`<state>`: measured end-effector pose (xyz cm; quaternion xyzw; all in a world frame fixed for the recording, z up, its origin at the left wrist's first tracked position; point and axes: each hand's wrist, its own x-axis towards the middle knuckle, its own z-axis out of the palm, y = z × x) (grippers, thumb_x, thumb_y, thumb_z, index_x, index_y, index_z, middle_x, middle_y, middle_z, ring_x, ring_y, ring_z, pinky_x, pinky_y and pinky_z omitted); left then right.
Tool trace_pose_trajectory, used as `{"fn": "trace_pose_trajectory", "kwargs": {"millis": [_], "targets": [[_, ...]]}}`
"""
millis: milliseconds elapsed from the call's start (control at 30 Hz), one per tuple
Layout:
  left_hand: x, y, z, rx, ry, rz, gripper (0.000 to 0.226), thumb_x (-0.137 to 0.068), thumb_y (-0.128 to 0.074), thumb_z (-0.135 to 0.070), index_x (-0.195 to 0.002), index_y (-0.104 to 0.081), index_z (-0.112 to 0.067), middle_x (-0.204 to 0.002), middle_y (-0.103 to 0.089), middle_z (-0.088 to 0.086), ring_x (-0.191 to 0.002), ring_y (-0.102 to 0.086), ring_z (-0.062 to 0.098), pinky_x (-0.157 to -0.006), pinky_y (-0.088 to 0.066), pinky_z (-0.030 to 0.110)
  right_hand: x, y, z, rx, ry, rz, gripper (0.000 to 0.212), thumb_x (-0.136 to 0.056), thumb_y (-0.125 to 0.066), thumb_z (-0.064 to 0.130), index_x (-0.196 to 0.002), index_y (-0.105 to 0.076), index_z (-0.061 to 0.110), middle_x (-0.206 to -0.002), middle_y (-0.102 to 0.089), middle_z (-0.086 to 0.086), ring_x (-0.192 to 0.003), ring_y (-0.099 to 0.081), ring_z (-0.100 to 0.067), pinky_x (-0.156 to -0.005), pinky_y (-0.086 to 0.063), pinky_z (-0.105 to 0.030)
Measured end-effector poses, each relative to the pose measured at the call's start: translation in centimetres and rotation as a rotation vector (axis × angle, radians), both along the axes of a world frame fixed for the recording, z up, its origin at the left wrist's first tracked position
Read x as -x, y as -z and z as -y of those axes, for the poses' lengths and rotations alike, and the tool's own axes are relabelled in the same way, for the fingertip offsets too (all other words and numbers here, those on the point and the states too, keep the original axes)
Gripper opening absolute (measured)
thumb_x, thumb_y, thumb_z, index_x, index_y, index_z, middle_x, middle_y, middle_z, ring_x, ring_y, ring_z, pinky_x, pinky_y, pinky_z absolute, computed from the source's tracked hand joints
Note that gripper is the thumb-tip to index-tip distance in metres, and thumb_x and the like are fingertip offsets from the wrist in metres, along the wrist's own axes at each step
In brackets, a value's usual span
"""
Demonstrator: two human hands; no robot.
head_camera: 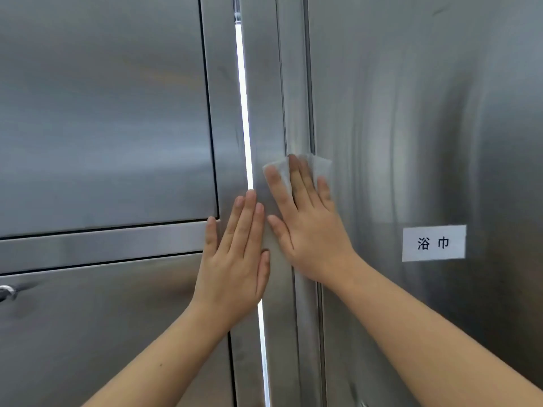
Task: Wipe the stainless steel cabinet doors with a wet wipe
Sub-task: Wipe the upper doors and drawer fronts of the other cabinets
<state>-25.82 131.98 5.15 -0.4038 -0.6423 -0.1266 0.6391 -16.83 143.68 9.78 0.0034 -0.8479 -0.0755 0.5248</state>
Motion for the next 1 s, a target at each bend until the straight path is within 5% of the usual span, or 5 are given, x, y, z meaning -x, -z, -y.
{"fn": "trace_pose_trajectory", "kwargs": {"millis": [167, 433, 633, 833, 1000], "targets": [[0.2, 0.0, 0.2, 0.006, -0.031, -0.026, 0.059, -0.093, -0.029, -0.028, -0.144, -0.019, 0.0, -0.152, -0.017, 0.016, -0.141, -0.016, 0.023, -0.111, -0.012, 0.05, 0.3, -1.5, -0.2, -0.013, 0.002, -0.017, 0.056, -0.095, -0.019, 0.04, -0.142, 0.008, 0.025, -0.156, 0.005, -0.013, -0.143, 0.012, -0.022, -0.113, 0.016, -0.033], [-0.5, 2.4, 0.4, 0.02, -0.032, -0.006, 0.054, -0.097, -0.023, -0.028, -0.143, -0.022, 0.0, -0.151, -0.018, 0.015, -0.142, -0.015, 0.021, -0.111, -0.012, 0.05, -0.4, 7.3, 0.7, 0.068, -0.006, -0.014, 0.055, -0.096, -0.027, 0.036, -0.144, -0.012, 0.013, -0.153, -0.012, -0.02, -0.142, -0.008, -0.033, -0.114, -0.007, -0.045], [-0.6, 2.9, 0.7, 0.042, -0.061, -0.01, 0.055, -0.095, -0.026, -0.025, -0.143, -0.021, 0.0, -0.151, -0.017, 0.015, -0.143, -0.009, 0.021, -0.112, -0.008, 0.049, -0.3, 4.7, 0.1, 0.026, 0.022, 0.022, 0.054, -0.096, -0.023, 0.037, -0.143, 0.0, 0.025, -0.155, -0.002, -0.017, -0.143, 0.007, -0.025, -0.114, 0.01, -0.035], [-0.6, 4.8, 0.5, 0.031, -0.023, 0.008, 0.055, -0.095, -0.026, -0.025, -0.144, -0.018, 0.0, -0.151, -0.017, 0.014, -0.143, -0.007, 0.021, -0.113, -0.007, 0.048, -0.1, 8.5, 0.4, 0.068, -0.028, -0.016, 0.056, -0.096, -0.029, 0.034, -0.145, -0.008, 0.017, -0.153, -0.01, -0.02, -0.143, -0.004, -0.031, -0.116, 0.0, -0.042], [-0.8, 6.7, 1.3, 0.094, -0.042, 0.03, 0.056, -0.094, -0.029, -0.025, -0.143, -0.018, -0.001, -0.15, -0.016, 0.014, -0.143, -0.002, 0.019, -0.113, -0.006, 0.047, -0.8, 14.8, 0.8, 0.084, 0.04, 0.081, 0.066, -0.097, -0.027, 0.034, -0.147, 0.014, 0.024, -0.153, -0.004, -0.018, -0.143, 0.0, -0.029, -0.116, 0.003, -0.041]]}}
